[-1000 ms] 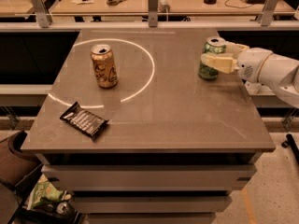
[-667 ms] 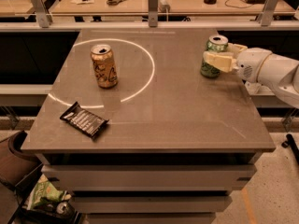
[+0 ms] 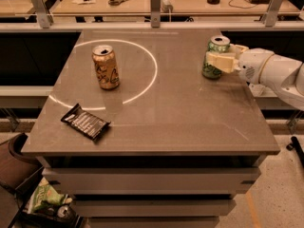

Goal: Knock green can over

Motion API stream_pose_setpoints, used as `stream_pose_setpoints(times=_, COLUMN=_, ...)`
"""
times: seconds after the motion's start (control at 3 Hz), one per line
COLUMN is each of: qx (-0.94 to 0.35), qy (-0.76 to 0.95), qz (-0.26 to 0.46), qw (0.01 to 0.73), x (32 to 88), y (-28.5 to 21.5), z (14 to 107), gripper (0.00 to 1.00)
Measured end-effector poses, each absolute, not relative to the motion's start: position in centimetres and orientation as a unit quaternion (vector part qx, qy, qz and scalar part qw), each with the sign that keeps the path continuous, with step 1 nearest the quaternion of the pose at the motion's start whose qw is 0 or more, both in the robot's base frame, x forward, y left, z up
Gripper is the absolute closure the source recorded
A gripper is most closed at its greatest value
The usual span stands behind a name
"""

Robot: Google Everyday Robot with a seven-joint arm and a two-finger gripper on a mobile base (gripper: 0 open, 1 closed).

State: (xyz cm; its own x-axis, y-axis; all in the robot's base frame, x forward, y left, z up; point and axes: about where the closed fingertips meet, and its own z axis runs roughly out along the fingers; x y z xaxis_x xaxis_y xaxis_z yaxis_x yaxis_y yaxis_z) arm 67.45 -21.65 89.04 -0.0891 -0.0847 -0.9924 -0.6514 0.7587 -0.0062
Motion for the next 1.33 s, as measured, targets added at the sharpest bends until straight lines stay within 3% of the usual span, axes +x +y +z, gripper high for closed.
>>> stream_pose_setpoints(times=1.33, qx=-0.346, qy=0.734, qz=0.165, qw=0.561, x=66.6, y=-22.4, z=94.2, gripper=1.0)
